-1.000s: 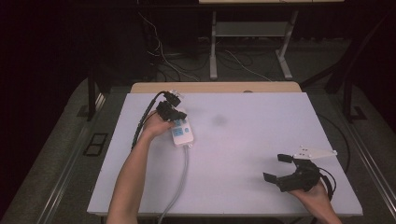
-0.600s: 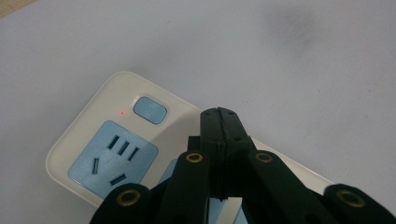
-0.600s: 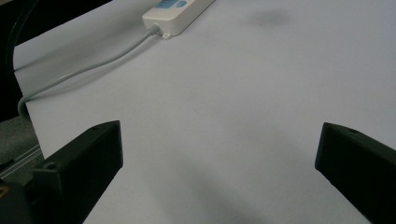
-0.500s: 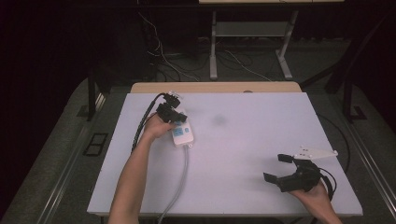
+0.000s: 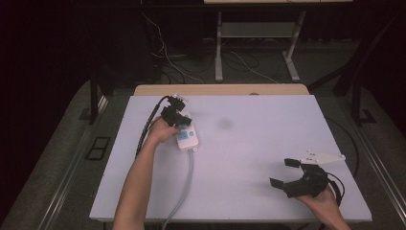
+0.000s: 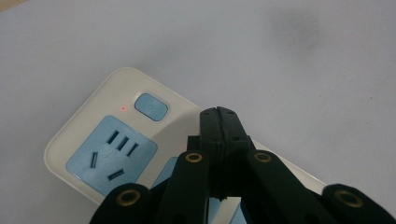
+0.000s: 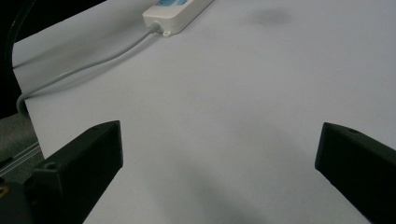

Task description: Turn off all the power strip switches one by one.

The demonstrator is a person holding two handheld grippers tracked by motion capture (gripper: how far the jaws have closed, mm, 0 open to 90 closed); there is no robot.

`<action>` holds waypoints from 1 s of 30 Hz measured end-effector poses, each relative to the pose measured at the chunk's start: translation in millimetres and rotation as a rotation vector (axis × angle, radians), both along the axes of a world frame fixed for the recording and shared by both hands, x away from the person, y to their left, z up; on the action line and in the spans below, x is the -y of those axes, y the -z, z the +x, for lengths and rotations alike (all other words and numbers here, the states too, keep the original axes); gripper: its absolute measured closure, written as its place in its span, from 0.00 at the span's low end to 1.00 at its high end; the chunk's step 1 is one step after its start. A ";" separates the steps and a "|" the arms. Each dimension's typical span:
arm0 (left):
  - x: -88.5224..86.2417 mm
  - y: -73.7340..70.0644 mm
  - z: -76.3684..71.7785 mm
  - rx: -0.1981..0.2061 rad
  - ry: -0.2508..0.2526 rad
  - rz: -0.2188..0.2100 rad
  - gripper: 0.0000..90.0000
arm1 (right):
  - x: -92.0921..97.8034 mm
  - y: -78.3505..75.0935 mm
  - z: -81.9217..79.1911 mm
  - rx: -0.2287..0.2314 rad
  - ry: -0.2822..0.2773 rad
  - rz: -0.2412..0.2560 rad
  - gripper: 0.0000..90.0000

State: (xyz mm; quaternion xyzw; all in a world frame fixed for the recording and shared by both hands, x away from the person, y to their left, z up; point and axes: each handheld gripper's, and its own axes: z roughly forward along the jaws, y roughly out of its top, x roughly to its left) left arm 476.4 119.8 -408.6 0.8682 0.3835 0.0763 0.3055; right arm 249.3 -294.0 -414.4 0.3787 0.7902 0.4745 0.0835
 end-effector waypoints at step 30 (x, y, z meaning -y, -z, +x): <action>-0.8 1.5 -0.1 -0.021 -0.041 -0.026 0.99 | -1.4 0.4 0.2 -0.002 -0.009 -0.010 0.01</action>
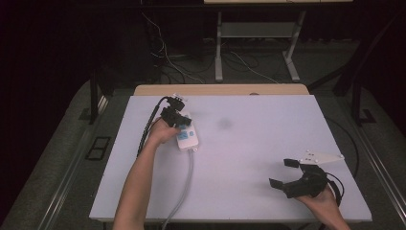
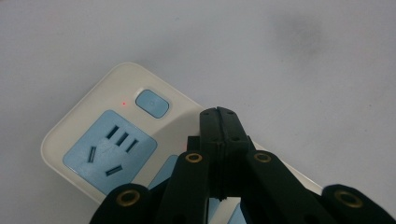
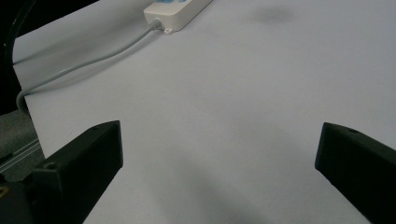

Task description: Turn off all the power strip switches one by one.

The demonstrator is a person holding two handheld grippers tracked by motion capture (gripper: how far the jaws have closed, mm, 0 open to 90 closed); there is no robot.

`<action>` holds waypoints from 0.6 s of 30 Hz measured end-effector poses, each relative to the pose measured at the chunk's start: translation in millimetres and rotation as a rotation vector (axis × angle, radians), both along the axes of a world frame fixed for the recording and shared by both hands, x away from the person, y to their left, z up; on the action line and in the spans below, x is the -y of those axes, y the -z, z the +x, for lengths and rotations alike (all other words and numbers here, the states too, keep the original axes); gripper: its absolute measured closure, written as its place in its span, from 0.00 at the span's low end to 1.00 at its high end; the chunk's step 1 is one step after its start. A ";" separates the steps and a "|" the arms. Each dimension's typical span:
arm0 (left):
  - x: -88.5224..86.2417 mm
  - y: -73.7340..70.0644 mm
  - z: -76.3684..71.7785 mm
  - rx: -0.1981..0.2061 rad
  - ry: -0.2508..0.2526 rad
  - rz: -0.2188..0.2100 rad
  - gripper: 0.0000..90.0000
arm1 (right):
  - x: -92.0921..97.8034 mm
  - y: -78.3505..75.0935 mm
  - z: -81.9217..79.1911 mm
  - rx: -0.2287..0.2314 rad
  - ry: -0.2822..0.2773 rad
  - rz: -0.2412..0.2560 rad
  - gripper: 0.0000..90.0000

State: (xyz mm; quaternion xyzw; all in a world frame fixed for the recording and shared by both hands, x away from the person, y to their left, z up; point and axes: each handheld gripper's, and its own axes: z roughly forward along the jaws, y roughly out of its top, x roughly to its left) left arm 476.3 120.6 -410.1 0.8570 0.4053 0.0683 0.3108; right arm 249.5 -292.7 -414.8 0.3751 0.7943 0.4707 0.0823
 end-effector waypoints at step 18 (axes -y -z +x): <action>-4.8 -4.6 1.8 0.018 0.004 -0.012 0.99 | 2.6 -0.4 -0.1 0.000 0.008 0.007 0.01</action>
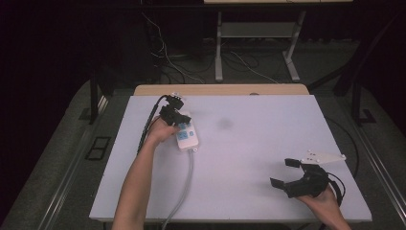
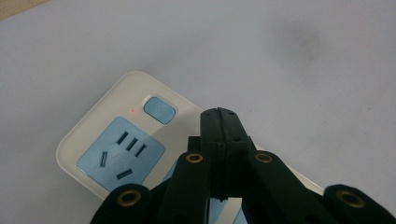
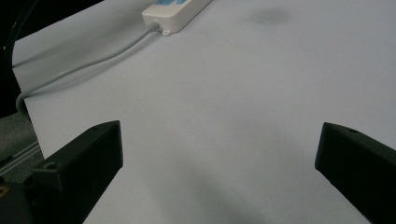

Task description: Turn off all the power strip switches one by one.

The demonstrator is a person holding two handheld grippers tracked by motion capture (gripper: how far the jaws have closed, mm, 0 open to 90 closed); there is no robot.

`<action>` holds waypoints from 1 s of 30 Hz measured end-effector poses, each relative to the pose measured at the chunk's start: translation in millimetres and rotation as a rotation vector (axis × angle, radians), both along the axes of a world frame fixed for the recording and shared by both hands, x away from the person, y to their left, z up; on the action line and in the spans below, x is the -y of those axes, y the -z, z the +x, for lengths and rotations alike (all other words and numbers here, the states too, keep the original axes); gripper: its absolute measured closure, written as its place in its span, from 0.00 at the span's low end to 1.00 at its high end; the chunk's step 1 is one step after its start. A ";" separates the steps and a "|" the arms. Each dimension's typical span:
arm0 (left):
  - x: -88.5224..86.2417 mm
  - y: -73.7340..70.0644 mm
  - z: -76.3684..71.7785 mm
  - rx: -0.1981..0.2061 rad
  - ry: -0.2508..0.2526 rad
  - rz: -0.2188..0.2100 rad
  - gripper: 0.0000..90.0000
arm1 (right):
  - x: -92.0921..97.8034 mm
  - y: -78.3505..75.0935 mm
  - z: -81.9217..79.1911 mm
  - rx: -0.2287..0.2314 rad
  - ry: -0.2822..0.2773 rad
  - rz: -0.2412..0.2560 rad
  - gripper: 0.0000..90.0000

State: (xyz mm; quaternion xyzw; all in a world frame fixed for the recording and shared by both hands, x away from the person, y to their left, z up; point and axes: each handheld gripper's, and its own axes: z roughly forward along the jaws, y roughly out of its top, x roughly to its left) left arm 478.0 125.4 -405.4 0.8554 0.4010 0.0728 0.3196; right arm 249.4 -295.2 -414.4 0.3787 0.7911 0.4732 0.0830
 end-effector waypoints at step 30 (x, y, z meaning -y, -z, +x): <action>-11.5 -7.1 22.2 0.033 -0.052 -0.006 0.99 | 1.2 2.8 1.4 -0.013 0.014 0.000 0.01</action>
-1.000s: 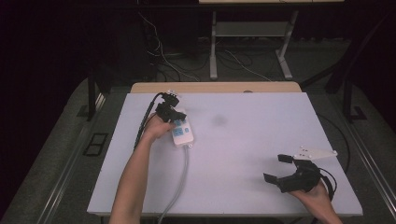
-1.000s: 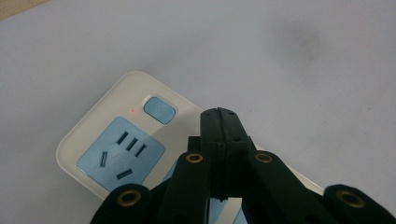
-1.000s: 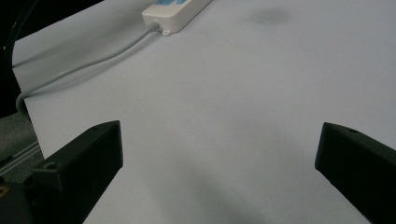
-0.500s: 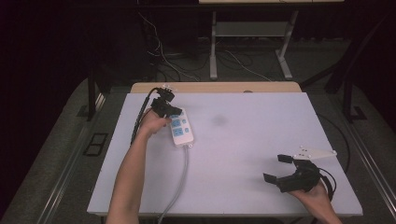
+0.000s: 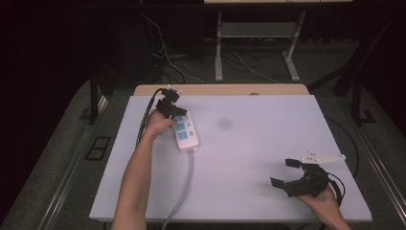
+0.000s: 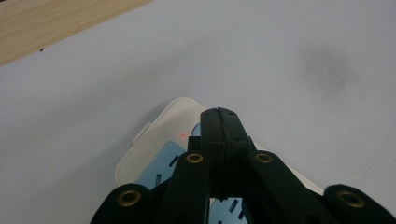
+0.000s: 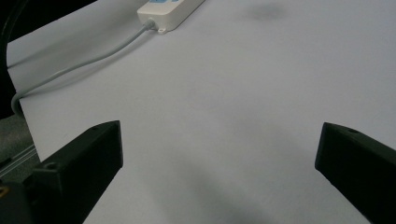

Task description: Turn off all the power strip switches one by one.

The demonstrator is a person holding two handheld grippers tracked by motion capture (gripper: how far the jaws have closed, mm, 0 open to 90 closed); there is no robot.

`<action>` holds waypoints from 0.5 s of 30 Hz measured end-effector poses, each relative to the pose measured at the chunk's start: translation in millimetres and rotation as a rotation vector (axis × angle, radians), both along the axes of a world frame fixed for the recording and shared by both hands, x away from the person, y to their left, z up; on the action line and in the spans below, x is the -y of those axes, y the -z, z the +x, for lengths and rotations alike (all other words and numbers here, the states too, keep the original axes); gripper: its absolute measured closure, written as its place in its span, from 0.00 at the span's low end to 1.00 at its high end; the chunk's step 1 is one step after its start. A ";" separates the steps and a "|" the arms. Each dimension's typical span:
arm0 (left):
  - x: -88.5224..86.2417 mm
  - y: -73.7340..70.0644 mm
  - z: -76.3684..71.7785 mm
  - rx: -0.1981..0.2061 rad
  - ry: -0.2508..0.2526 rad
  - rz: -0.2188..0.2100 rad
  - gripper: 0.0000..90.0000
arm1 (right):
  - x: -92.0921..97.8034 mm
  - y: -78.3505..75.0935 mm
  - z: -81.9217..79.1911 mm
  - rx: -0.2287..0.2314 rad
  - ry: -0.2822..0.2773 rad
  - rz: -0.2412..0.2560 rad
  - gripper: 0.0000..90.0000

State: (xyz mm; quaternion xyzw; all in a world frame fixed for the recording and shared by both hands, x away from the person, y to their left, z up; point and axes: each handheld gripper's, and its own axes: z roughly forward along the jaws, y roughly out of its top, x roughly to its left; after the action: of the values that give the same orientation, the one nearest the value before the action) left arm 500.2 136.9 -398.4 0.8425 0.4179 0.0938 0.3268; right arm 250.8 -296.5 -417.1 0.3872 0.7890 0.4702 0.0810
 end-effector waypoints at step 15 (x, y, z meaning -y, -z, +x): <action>3.0 10.8 5.8 -0.001 -0.072 -0.067 0.99 | -0.8 0.3 -0.4 0.002 -0.010 -0.004 0.01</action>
State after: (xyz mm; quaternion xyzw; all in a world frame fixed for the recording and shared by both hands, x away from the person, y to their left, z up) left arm 506.0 133.9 -409.1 0.8154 0.4512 0.0909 0.3512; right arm 250.3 -295.6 -417.4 0.3826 0.7917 0.4694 0.0805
